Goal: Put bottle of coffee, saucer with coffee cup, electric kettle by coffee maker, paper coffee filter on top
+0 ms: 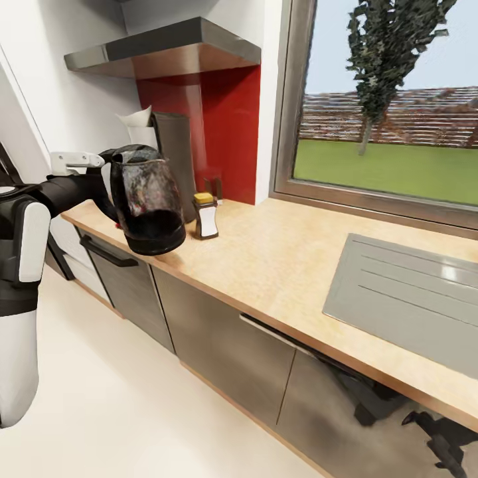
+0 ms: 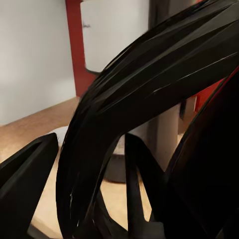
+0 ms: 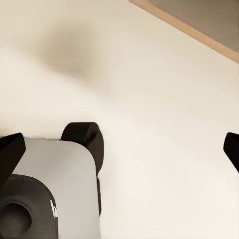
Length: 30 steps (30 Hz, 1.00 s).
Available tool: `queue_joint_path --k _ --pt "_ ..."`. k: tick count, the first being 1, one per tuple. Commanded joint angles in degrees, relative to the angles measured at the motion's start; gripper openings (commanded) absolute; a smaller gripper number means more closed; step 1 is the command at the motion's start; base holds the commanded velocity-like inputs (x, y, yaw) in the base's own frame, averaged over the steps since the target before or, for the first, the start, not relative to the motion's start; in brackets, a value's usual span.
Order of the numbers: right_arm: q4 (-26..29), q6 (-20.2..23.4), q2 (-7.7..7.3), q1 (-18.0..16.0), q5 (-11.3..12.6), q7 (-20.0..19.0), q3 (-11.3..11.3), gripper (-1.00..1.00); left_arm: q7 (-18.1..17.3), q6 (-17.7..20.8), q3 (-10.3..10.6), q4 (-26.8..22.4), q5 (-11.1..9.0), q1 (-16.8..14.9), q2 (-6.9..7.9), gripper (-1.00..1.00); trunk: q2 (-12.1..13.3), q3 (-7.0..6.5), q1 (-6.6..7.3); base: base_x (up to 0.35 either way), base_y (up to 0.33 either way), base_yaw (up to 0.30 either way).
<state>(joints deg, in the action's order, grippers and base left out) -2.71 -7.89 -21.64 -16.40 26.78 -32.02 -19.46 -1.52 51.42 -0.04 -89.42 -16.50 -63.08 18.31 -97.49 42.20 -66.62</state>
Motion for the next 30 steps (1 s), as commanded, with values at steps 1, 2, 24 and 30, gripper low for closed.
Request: queue_joint_path --k 1,2,24,30 --pt "-0.28 -0.4 0.02 -0.13 0.47 -0.33 -0.49 1.0 -0.16 0.25 -0.01 -0.05 0.07 -0.06 0.05 -1.0 -0.02 0.05 -0.02 0.23 0.205 0.0" --pt "-0.28 -0.42 0.02 -0.13 0.47 -0.33 -0.49 1.0 -0.17 0.25 -0.03 -0.05 0.07 -0.05 0.05 -1.0 -0.02 0.05 -0.02 0.22 0.197 0.0" --pt "-0.28 -0.45 0.02 -0.12 0.47 -0.33 -0.49 1.0 -0.24 5.18 0.13 -0.14 6.31 -0.04 1.11 -1.0 -0.02 0.05 -0.02 0.022 0.019 -0.038" --pt "-0.28 -0.45 0.02 -0.12 0.47 -0.29 -0.49 1.0 -0.24 5.18 0.13 -0.14 6.31 -0.05 1.11 -1.0 -0.02 0.05 -0.02 0.086 0.0 -0.007"
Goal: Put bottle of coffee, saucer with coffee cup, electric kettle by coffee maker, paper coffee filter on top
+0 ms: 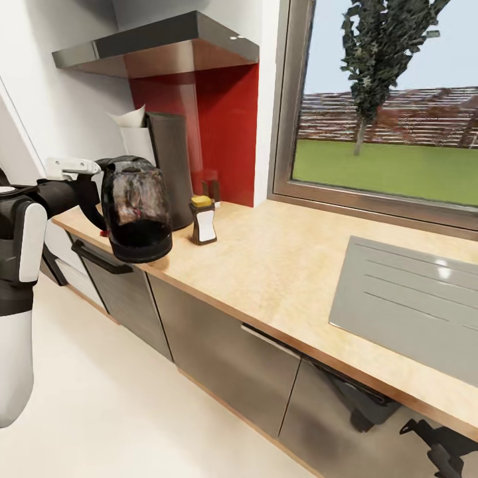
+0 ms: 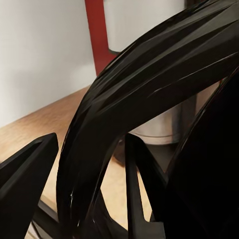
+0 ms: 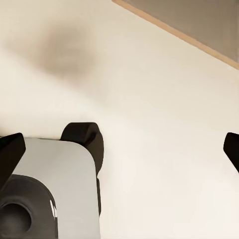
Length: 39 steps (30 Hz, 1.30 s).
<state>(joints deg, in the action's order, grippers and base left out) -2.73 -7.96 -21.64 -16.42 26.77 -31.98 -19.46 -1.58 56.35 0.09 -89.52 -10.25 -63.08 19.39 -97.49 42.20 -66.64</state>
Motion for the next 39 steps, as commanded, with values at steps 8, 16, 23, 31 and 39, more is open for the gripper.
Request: queue_joint_path --k 8,16,23,31,39 --pt "-0.26 -0.39 0.02 -0.11 0.47 -0.35 -0.49 1.0 -0.18 0.25 0.0 -0.05 0.06 -0.05 0.04 -1.0 -0.03 0.05 0.0 0.082 0.0 -0.001" --pt "-0.26 -0.39 0.02 -0.11 0.47 -0.33 -0.49 1.0 -0.18 0.25 0.0 -0.05 0.06 -0.05 0.04 -1.0 -0.03 0.05 0.0 0.012 -0.043 0.0" --pt "-0.26 -0.39 0.02 -0.11 0.47 -0.33 -0.49 1.0 -0.18 0.25 0.0 -0.06 0.1 -0.04 0.04 -1.0 -0.03 0.05 0.0 0.036 -0.036 0.0" --pt "-0.26 -0.39 0.02 -0.11 0.47 -0.35 -0.49 1.0 -0.18 0.25 0.0 -0.1 0.08 -0.03 0.04 -1.0 -0.03 0.05 0.0 0.026 -0.07 0.0" --pt "-0.26 -0.39 0.02 -0.11 0.47 -0.35 -0.49 1.0 -0.18 0.25 0.0 -0.13 0.11 -0.04 0.04 -1.0 -0.03 0.05 0.0 0.002 -0.036 0.0"
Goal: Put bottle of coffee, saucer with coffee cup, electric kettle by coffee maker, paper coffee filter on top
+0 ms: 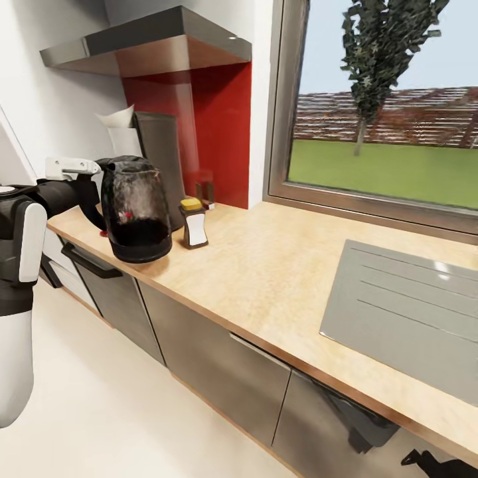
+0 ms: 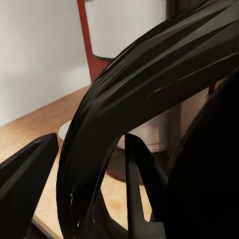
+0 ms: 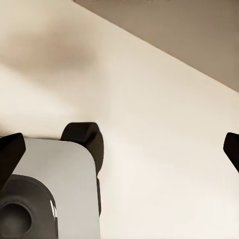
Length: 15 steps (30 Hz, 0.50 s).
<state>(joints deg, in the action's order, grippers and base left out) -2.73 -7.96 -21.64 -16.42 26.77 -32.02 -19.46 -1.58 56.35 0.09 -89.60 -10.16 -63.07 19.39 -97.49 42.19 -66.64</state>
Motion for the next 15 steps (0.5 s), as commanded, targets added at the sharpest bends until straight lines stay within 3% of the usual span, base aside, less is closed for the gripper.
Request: queue_joint_path --k 1,15 --pt "-0.26 -0.39 0.02 -0.11 0.47 -0.32 -0.49 1.0 -0.18 0.25 0.0 -0.05 0.01 -0.05 0.03 -1.0 -0.03 0.05 0.01 0.015 -0.05 0.0" --pt "-0.26 -0.39 0.02 -0.11 0.47 -0.31 -0.49 1.0 -0.18 0.25 0.0 -0.03 0.04 -0.08 0.03 -1.0 -0.03 0.24 0.01 0.007 -0.022 0.0"
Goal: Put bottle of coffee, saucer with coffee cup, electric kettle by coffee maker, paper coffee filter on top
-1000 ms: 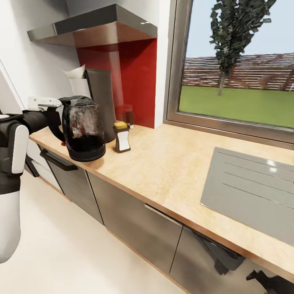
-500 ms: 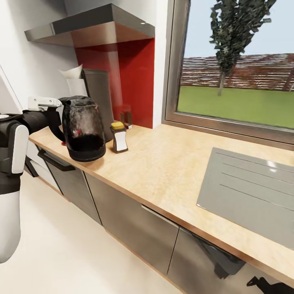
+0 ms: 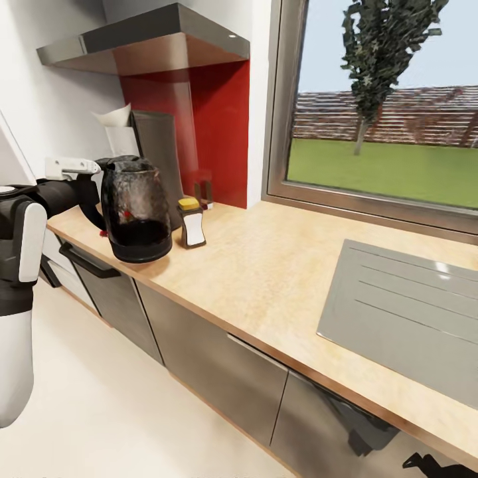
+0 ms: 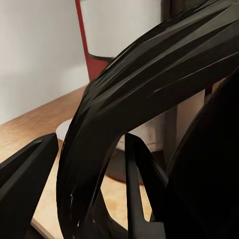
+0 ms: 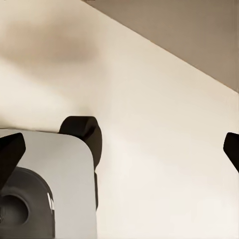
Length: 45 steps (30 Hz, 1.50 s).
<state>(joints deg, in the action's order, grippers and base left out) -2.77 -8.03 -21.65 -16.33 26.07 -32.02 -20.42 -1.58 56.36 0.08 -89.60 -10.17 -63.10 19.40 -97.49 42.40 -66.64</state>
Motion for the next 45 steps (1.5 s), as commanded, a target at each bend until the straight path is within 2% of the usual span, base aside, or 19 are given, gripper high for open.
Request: queue_joint_path --k 1,33,34,36,45 --pt "-0.21 -0.32 0.03 -0.19 1.17 -0.32 0.46 1.0 -0.18 0.24 0.0 -0.04 0.06 -0.07 0.03 -1.0 -0.03 0.11 0.01 0.0 0.0 0.0" --pt "-0.21 -0.32 0.03 -0.19 1.17 -0.33 0.46 1.0 -0.18 0.24 0.0 0.01 0.05 -0.06 0.03 -1.0 -0.03 0.81 0.01 0.015 -0.007 0.0" --pt "-0.39 -0.69 0.35 0.94 0.77 -0.41 0.05 1.0 -0.5 0.39 -0.33 0.34 -0.32 -0.01 -0.3 -1.0 -0.03 0.82 0.0 0.0 0.0 0.0" --pt "-0.39 -1.2 0.99 1.59 0.68 -0.41 0.57 1.0 -0.7 0.4 -0.94 0.83 -0.57 -0.01 -0.49 -1.0 -0.03 0.82 0.0 0.0 0.0 0.0" --pt "-0.39 -1.2 1.04 2.42 0.68 -0.41 0.57 1.0 -0.7 0.4 -0.94 0.83 -0.55 -0.01 -0.49 -1.0 -0.03 0.82 0.0 0.0 0.0 0.0"
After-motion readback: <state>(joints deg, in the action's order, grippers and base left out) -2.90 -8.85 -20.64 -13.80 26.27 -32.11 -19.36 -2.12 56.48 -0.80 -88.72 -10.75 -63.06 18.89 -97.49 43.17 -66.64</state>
